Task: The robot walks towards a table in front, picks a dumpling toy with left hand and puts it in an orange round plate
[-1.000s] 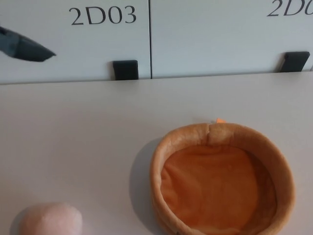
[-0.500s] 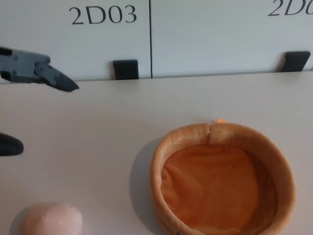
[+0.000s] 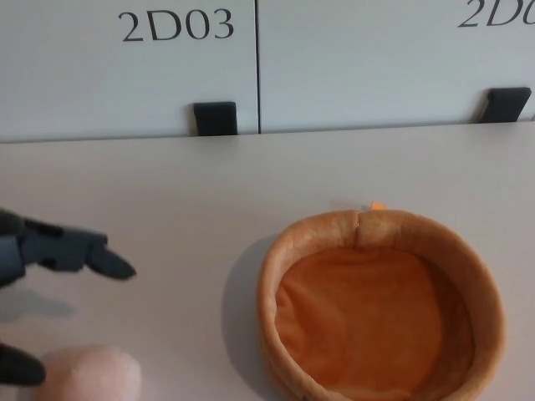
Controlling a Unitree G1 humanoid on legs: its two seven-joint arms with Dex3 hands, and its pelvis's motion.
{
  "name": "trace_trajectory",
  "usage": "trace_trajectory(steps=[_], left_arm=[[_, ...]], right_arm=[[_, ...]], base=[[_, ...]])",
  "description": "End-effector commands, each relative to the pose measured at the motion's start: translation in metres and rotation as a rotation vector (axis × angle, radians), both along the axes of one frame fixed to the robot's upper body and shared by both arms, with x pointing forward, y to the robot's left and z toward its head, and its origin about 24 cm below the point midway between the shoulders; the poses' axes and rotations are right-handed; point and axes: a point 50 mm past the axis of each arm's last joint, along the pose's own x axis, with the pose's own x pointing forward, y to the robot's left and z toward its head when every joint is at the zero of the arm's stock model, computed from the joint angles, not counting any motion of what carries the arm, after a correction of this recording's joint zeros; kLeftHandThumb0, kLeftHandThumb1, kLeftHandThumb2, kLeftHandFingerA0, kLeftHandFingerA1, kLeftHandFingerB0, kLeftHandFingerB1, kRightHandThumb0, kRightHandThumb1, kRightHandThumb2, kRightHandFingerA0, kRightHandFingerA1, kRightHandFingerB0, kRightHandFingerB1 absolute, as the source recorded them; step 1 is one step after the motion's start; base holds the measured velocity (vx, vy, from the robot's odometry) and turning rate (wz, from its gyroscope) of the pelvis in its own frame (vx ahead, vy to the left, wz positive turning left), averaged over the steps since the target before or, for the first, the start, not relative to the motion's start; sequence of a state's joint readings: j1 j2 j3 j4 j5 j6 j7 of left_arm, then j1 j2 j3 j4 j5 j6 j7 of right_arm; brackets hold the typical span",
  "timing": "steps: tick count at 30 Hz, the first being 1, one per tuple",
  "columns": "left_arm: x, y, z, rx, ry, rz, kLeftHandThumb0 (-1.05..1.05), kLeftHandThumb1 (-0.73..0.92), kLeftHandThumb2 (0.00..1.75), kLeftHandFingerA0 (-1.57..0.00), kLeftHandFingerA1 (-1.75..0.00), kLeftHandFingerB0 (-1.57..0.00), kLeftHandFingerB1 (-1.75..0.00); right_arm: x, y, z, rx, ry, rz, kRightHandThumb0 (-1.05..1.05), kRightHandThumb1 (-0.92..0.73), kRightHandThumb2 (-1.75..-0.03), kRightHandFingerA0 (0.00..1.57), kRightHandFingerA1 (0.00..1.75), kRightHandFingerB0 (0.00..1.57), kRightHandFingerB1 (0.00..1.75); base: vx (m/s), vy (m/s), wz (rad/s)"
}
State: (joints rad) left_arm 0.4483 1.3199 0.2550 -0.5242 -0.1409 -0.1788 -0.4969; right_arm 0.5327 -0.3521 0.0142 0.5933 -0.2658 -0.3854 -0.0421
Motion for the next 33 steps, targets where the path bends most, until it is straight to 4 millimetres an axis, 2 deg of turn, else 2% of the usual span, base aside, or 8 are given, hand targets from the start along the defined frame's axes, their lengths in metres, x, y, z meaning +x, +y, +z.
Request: trace_trajectory(steps=[1,15,16,19,20,22,28,33], left_arm=[[-0.008,0.005,-0.015,0.13,0.059,0.034,-0.46,0.47,0.67,-0.26,-0.38,-0.27,-0.44],[-0.007,-0.002,-0.04,0.215,-0.006,0.048,-0.72,0.51,0.56,-0.29,-0.31,-0.25,-0.38],[-0.006,-0.002,-0.041,0.22,-0.017,0.055,-0.77,0.52,0.57,-0.27,-0.31,-0.24,-0.38],[-0.009,-0.002,-0.046,0.236,-0.032,0.069,-0.82,0.53,0.57,-0.26,-0.3,-0.24,-0.38],[-0.01,-0.002,-0.048,0.236,-0.042,0.069,-0.84,0.54,0.57,-0.27,-0.31,-0.26,-0.38],[-0.009,-0.002,-0.049,0.237,-0.081,0.071,-0.85,0.55,0.58,-0.29,-0.31,-0.26,-0.4],[-0.014,-0.007,-0.065,0.229,-0.204,0.059,-0.83,0.45,0.81,-0.23,-0.41,-0.21,-0.5],[-0.019,-0.01,-0.08,0.216,-0.218,0.062,-0.83,0.55,0.58,-0.35,-0.32,-0.28,-0.44]], right_arm=[[-0.002,-0.005,0.001,0.002,0.012,-0.011,-0.05,-0.61,-0.58,0.74,0.47,0.29,0.33],[0.004,-0.003,0.002,0.005,0.002,0.0,0.02,-0.61,-0.58,0.72,0.46,0.29,0.33],[0.006,-0.003,0.002,0.005,0.002,-0.003,-0.02,-0.42,-0.9,0.61,0.68,0.17,0.5],[0.002,-0.002,0.001,0.005,0.013,-0.003,-0.03,-0.62,-0.58,0.71,0.47,0.29,0.33],[0.0,-0.001,0.001,0.008,0.018,-0.005,0.0,-0.45,-0.92,0.6,0.67,0.18,0.51],[0.003,0.0,0.002,0.012,0.016,-0.012,-0.04,-0.61,-0.58,0.68,0.46,0.31,0.33],[0.004,0.002,0.004,0.011,0.008,0.015,0.0,-0.41,-0.89,0.61,0.68,0.19,0.51],[0.002,0.001,0.002,0.0,0.018,0.013,-0.01,-0.61,-0.58,0.7,0.46,0.3,0.33]], base=[[0.0,0.0,0.0],[0.0,0.0,0.0],[0.0,0.0,0.0],[0.0,0.0,0.0],[0.0,0.0,0.0],[0.0,0.0,0.0],[0.0,0.0,0.0],[0.0,0.0,0.0]])
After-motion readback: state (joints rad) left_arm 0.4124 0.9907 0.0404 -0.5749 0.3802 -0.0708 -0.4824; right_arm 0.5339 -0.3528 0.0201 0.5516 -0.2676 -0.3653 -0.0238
